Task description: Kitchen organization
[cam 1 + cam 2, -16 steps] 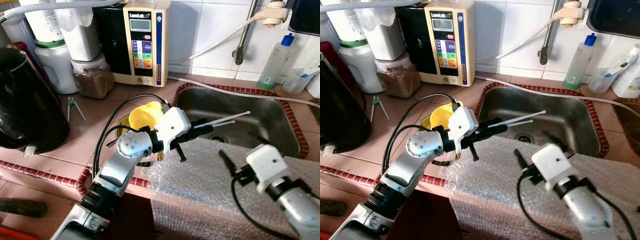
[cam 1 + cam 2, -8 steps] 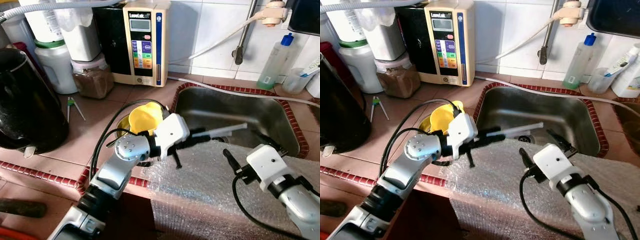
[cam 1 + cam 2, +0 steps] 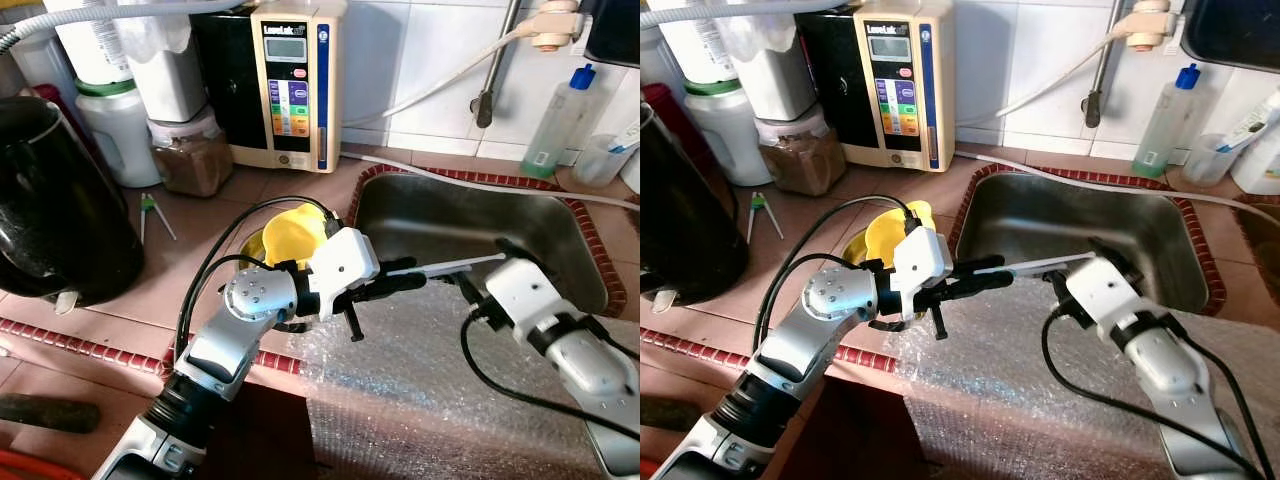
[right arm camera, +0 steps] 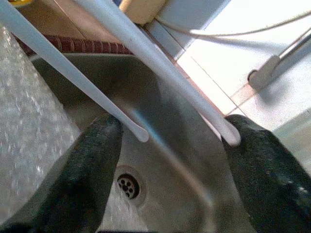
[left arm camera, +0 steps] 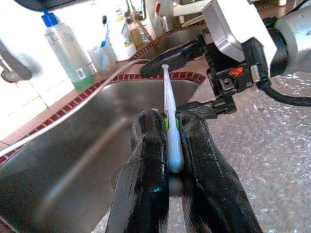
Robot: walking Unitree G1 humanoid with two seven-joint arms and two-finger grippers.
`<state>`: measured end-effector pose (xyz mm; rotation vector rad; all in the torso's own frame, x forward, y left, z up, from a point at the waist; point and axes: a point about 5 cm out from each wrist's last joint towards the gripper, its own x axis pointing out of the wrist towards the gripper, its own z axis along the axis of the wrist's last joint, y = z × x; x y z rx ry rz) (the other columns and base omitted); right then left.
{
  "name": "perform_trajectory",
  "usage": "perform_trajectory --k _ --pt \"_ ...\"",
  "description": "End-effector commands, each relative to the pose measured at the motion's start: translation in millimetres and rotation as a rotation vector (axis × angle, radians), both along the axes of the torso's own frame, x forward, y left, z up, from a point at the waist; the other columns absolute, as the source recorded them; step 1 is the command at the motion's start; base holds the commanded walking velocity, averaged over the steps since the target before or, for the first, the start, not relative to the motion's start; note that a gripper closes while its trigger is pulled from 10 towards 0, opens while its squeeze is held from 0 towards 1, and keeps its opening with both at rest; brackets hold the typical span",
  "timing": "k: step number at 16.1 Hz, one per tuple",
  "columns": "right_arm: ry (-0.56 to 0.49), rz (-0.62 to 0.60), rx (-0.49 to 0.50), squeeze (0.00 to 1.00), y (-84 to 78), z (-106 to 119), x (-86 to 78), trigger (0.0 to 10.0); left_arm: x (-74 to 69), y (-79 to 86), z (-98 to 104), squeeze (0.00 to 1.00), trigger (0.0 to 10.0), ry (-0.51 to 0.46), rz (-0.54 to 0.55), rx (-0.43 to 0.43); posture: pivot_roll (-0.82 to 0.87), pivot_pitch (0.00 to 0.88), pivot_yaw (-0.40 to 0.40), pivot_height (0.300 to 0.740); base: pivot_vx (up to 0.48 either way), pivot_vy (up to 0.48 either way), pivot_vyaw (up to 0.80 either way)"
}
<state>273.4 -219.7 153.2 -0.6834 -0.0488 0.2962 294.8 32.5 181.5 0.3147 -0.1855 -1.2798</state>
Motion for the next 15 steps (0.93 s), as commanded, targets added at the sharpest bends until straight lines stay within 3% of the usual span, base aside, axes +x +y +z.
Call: perform_trajectory --k 1,2,3,4,7,8,11,13,15 --pt "-0.016 0.009 -0.020 0.00 -0.7 3.4 3.0 0.0 -1.8 -0.9 3.6 0.00 0.0 -0.007 -0.010 -0.006 -0.07 0.043 0.042 0.740 0.000 0.000 0.00" --pt "-0.034 0.015 -0.034 0.00 0.1 5.4 4.8 0.0 -2.2 -2.1 3.0 0.00 0.0 -0.020 -0.008 0.004 -0.07 0.045 0.043 0.740 0.000 0.000 0.00" --pt "-0.054 0.049 -0.030 0.00 5.7 10.8 4.5 6.0 -3.5 -4.1 2.8 0.00 0.0 -0.041 -0.015 0.013 -0.08 0.047 0.043 0.740 0.000 0.000 0.00" --pt "-0.054 0.097 -0.046 0.00 13.4 14.4 2.8 10.0 -3.5 -6.6 2.2 0.00 0.0 -0.039 -0.013 0.013 -0.08 0.047 0.043 0.740 0.000 0.000 0.00" --pt "-0.028 0.176 -0.037 0.04 30.3 16.1 -2.7 10.0 1.0 -9.3 -0.4 0.00 0.0 -0.057 0.023 0.027 -0.08 0.048 0.043 0.740 0.000 0.000 0.00" --pt "-0.011 0.207 -0.055 1.00 36.9 12.5 -7.3 10.0 4.8 -10.5 0.6 0.00 0.0 -0.061 0.054 0.011 -0.08 0.048 0.042 0.740 0.000 0.000 0.00" --pt "0.016 0.237 -0.103 1.00 42.0 6.7 -15.9 10.0 11.7 -11.9 1.6 0.00 0.0 -0.087 0.119 0.003 -0.08 0.049 0.041 0.740 0.000 0.000 0.00" --pt "0.017 0.197 -0.143 1.00 32.5 8.9 -21.5 10.0 18.8 -13.4 3.3 0.00 0.0 -0.120 0.172 -0.007 -0.09 0.048 0.044 0.740 0.000 0.000 0.00" --pt "-0.009 0.167 -0.146 1.00 26.6 14.8 -23.0 10.0 16.8 -16.2 2.7 0.00 0.0 -0.135 0.128 -0.002 -0.10 0.048 0.046 0.740 0.000 0.000 0.00"
